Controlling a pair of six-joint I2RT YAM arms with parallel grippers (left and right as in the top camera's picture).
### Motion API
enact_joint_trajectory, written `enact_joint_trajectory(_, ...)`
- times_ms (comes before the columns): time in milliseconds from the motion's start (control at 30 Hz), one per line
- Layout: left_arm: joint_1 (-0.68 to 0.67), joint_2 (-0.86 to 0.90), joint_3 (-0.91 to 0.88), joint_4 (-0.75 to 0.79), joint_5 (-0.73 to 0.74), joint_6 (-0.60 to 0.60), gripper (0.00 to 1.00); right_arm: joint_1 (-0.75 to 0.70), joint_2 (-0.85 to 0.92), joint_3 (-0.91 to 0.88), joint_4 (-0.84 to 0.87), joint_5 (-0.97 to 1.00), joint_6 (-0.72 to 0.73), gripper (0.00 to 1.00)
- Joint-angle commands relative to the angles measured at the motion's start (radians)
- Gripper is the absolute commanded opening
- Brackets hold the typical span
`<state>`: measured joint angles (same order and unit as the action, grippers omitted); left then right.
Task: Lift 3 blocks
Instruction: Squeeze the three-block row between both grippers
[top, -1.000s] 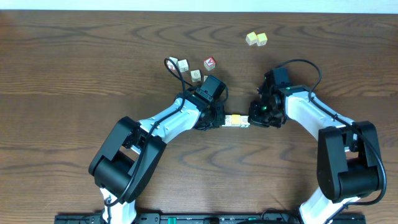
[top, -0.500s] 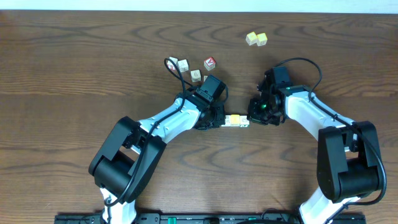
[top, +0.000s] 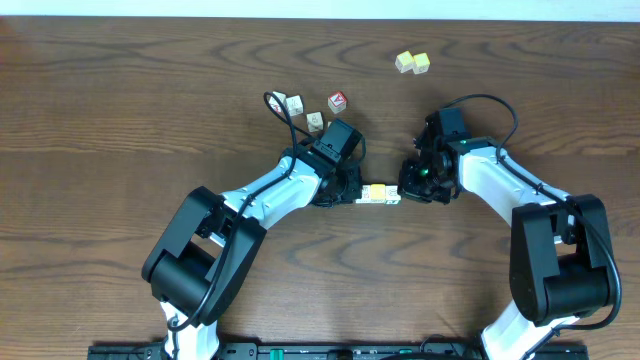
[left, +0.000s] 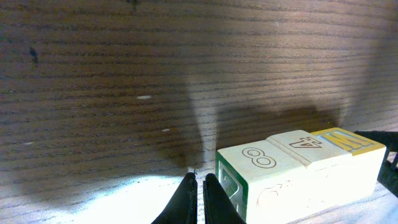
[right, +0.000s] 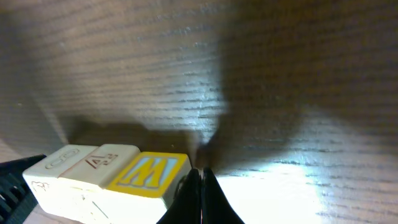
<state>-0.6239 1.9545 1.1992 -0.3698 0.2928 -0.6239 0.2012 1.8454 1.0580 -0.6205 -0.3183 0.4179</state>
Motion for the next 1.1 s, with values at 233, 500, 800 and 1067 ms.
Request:
enact_joint_trajectory(233, 0.005, 0.002, -0.003, -0.013, 0.069, 0.019, 0.07, 0.010, 0.009, -0.003, -0.003, -0.001, 0.004, 0.01)
enact_joint_trajectory(500, 0.005, 0.002, -0.003, -0.006, 0.069, 0.020, 0.07, 0.010, 0.009, -0.003, 0.000, -0.010, 0.004, 0.01)
enact_joint_trajectory(800, 0.005, 0.002, -0.003, -0.006, 0.070, 0.017, 0.07, 0.010, 0.009, -0.003, 0.000, -0.024, 0.004, 0.01)
enact_joint_trajectory(1067, 0.005, 0.002, -0.003, -0.006, 0.070, 0.016, 0.07, 0.010, 0.009, -0.003, 0.002, -0.036, 0.004, 0.01)
